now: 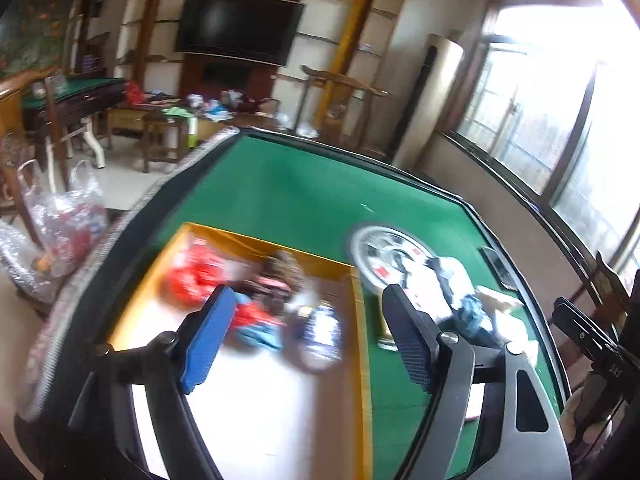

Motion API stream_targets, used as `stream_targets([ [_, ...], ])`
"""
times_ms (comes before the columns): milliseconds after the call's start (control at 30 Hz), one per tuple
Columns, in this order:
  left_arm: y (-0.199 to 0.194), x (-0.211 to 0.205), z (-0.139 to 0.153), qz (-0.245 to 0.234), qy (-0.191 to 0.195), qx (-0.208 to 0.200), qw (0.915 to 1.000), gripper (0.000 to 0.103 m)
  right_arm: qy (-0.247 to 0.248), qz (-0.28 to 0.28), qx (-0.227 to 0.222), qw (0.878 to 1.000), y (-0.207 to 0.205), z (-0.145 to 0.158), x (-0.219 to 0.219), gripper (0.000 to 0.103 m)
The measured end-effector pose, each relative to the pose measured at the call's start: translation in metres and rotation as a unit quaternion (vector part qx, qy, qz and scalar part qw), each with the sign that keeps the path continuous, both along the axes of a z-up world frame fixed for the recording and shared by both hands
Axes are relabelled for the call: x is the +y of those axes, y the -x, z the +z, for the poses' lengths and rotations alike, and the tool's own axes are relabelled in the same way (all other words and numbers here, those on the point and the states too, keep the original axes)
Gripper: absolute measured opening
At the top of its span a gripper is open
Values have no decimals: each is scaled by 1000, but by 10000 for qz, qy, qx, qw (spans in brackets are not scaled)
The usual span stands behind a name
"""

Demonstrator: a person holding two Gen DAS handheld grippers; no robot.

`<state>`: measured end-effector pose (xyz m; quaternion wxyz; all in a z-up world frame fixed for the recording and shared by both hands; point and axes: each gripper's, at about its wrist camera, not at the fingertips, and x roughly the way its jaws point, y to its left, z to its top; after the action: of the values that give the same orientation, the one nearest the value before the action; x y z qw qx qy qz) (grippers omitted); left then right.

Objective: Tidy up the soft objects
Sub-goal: 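Carry red bag and blue towel into the yellow tray and open both tools, then grasp the pink tissue pack with the left tool while the right tool grasps the lemon-print tissue pack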

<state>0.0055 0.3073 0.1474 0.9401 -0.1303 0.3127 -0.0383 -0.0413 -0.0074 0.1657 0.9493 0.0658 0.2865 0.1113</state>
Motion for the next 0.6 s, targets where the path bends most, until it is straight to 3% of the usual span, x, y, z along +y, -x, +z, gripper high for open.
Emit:
stream_targets([
  [133,-4,-60,-13,-666,-92,200,9975,76,52,-747,446,9962,13,-26,-65,97],
  [267,-4,-111,-34,-1270,-166,541,9903,76,-621,-1143,904,9874,28,-53,-119,97],
  [333,-3,-139,-42,-1660,-434,672,9829,76,-875,-1318,1030,9820,39,-64,-146,97],
  [433,1,-181,-58,-2326,-1297,767,9608,76,-1270,-1465,1180,9739,52,-74,-174,97],
  [600,19,-231,-79,-3447,-2684,438,8984,76,-1340,-1518,1106,9730,70,-78,-193,97],
])
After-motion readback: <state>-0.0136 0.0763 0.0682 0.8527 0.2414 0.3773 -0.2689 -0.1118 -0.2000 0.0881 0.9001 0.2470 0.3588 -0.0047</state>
